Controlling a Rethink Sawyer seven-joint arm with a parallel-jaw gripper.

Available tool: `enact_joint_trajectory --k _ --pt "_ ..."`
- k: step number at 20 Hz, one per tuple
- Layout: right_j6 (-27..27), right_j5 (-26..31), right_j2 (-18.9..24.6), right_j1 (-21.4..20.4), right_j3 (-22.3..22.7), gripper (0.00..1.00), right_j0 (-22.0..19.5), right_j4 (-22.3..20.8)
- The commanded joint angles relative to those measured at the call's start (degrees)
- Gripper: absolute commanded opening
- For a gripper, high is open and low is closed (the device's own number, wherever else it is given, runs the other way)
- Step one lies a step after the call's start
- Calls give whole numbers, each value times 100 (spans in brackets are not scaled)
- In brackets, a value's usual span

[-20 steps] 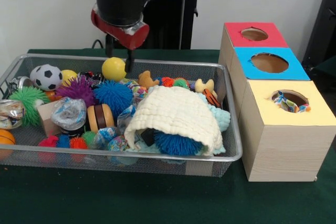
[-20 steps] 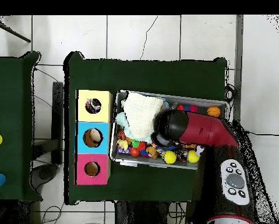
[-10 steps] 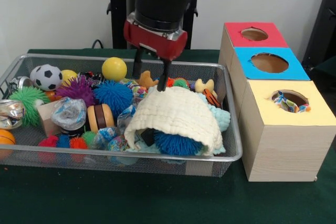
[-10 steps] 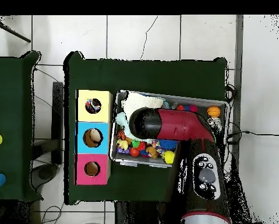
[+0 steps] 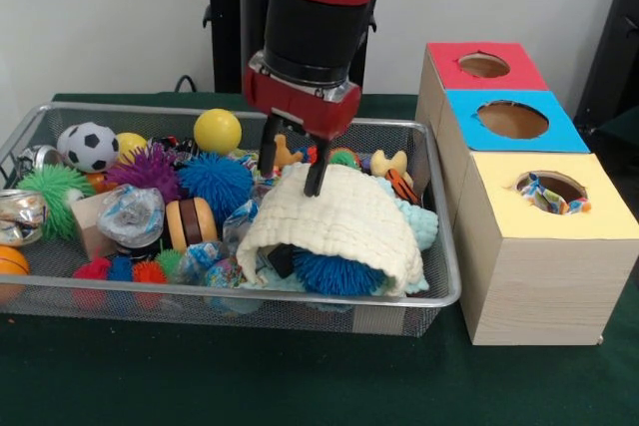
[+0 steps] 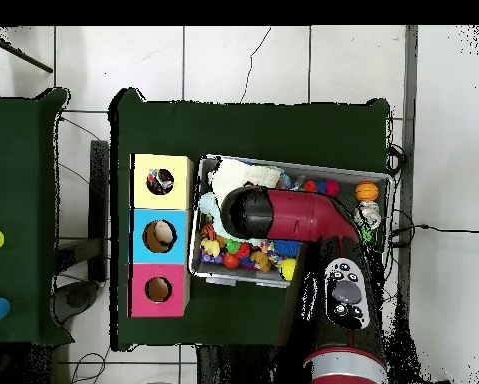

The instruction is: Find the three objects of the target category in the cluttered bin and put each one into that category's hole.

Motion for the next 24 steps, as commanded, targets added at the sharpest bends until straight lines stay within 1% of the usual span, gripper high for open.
enact_joint_trajectory --k 1,5,8,12,14,17,20,24 --pt "1133 -306 -254 633 201 100 -54 142" --pt "1048 -39 -272 533 352 100 -94 292" --pt "1151 241 -471 525 473 100 12 358" --pt "1309 169 -647 521 574 100 170 427" --pt "1302 228 -701 414 690 100 232 477" --pt "1280 279 -734 282 826 100 314 567" --pt "1180 426 -760 151 860 100 353 669" --pt "1100 426 -719 118 954 100 357 835"
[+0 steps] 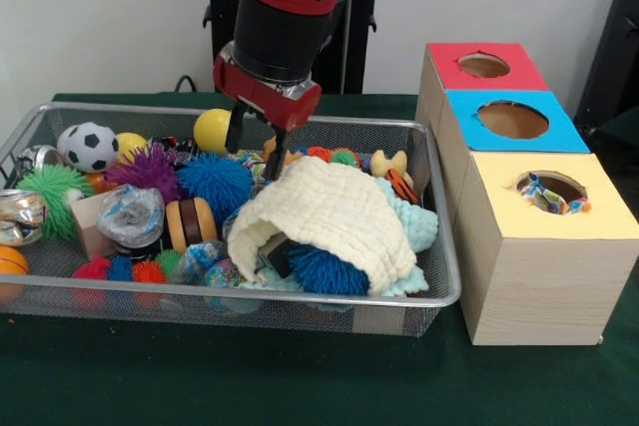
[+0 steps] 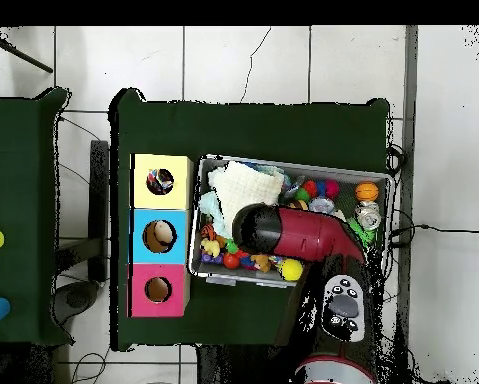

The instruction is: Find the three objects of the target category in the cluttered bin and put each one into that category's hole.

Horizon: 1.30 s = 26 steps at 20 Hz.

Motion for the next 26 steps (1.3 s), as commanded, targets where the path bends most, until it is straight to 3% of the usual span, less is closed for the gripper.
enact_joint_trajectory --k 1,4,14,26 --pt "1094 468 88 -63 655 100 79 431" --pt "1088 569 26 121 647 100 136 481" --pt "1424 121 -215 888 535 100 304 687" --pt "1392 451 -421 1215 519 100 452 1095"
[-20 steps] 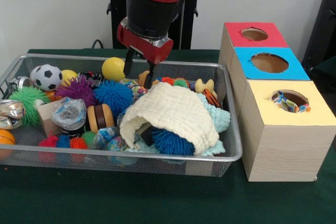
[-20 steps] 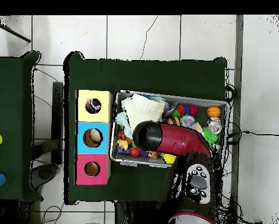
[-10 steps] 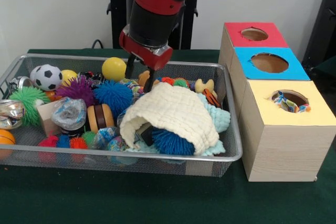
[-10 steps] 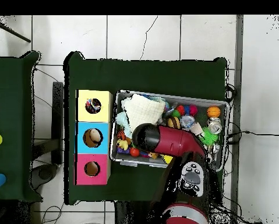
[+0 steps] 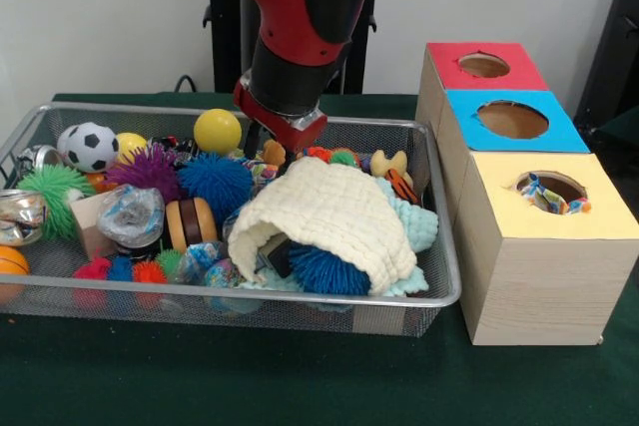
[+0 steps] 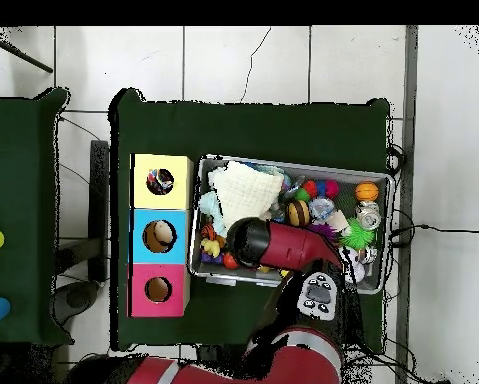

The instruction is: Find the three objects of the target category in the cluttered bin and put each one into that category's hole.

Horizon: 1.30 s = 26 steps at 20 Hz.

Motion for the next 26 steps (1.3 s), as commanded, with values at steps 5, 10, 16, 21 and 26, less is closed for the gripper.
enact_joint_trajectory --k 5,10,16,21,26 --pt "1355 478 -7 492 271 100 64 495" --pt "1321 546 -91 563 254 100 84 603" --pt "1200 561 -103 706 208 100 55 691" --pt "1116 391 -47 901 145 100 -21 738" --pt "994 348 -15 897 142 0 -44 729"
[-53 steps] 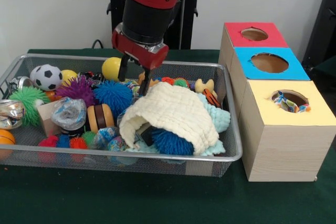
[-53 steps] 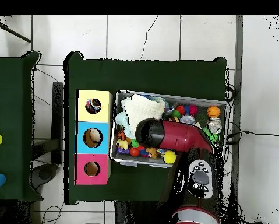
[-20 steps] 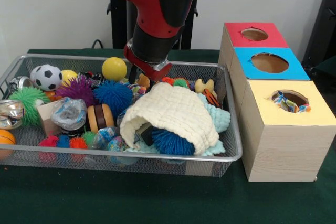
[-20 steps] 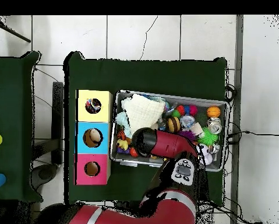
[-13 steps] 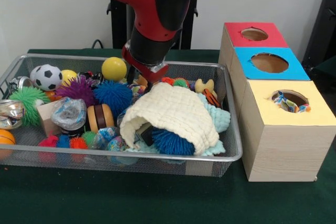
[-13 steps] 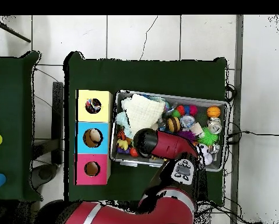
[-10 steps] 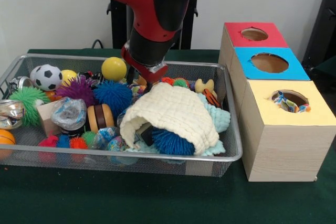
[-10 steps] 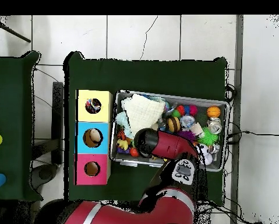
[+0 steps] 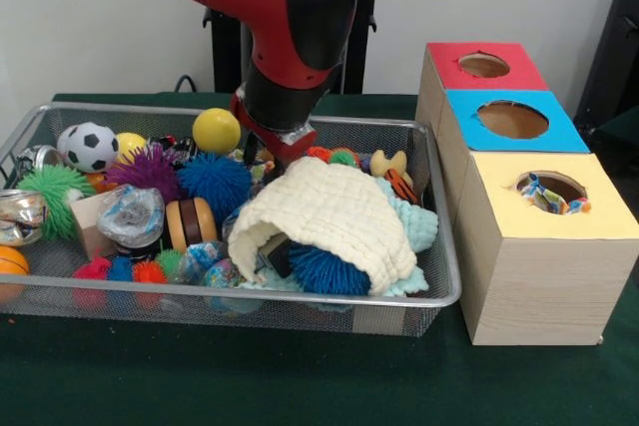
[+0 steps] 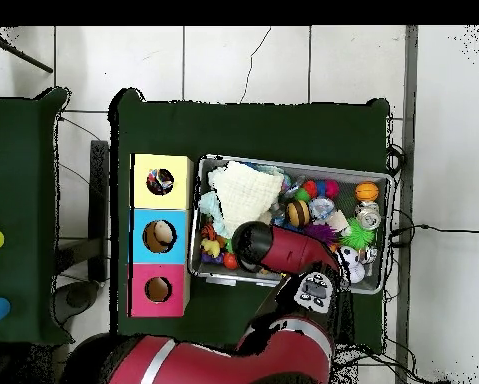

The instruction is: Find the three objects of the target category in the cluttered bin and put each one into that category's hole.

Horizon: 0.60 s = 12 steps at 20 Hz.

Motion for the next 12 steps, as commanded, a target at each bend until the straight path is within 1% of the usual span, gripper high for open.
enact_joint_trajectory --k 1,3,8,11,12 --pt "951 299 272 402 154 0 -143 211" --pt "867 222 300 381 158 0 -168 165" --pt "769 406 352 329 140 0 -205 163" --pt "883 428 301 275 141 0 -151 217" --pt "980 486 228 169 126 0 -90 258"
